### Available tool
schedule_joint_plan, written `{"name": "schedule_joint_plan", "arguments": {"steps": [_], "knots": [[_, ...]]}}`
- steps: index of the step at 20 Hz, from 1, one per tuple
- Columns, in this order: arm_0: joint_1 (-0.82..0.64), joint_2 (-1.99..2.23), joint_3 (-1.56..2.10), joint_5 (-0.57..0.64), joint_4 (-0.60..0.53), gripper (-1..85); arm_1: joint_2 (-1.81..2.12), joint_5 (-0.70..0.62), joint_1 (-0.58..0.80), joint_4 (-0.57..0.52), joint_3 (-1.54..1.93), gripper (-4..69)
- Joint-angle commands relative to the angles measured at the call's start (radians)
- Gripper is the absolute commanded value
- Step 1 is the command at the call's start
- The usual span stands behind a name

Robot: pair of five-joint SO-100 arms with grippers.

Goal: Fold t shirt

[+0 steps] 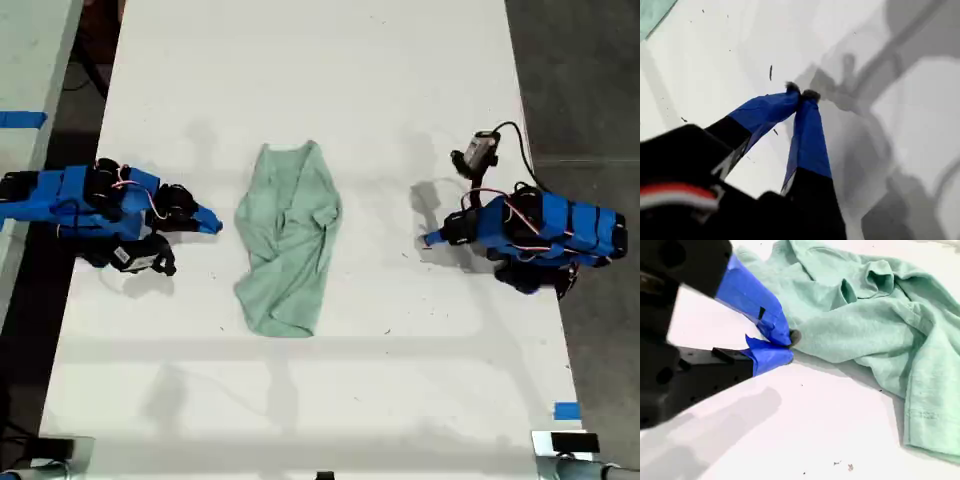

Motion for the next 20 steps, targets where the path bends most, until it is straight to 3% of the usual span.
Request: {"name": "schedule_joint_plan", "arguments": {"steps": [1,5,7,9,11,13,15,16,19,20], "knots": [[-0.018,-0.009,0.046,0.0,-0.023,-0.2,0.012,0.012,-0.008,0.0,0.038,1.9],[-0.017,-0.009,0.046,0.0,-0.023,-0.2,0.012,0.014,-0.008,0.0,0.038,1.9],[-0.011,-0.006,0.046,-0.02,-0.025,7.0,0.012,0.014,-0.009,0.0,0.038,1.9],[0.106,0.126,0.046,-0.175,0.006,9.5,0.012,0.017,0.006,0.0,0.038,1.9],[0.201,0.164,0.017,-0.37,0.002,5.6,0.015,-0.018,0.025,-0.023,0.009,1.7],[0.227,0.081,-0.043,-0.407,-0.014,6.2,-0.002,-0.021,-0.006,-0.049,-0.044,4.2],[0.262,-0.295,-0.268,-0.399,-0.063,8.6,-0.173,-0.011,-0.043,-0.103,-0.179,8.7],[0.279,-0.586,-0.489,-0.379,-0.025,10.6,-0.377,-0.002,-0.063,-0.152,-0.296,10.3],[0.272,-1.43,-1.388,-0.198,0.376,23.4,-1.068,0.064,-0.189,-0.179,-0.805,16.7],[0.279,-1.585,-1.588,-0.103,0.416,24.3,-1.238,0.083,-0.245,-0.176,-0.976,18.4]]}}
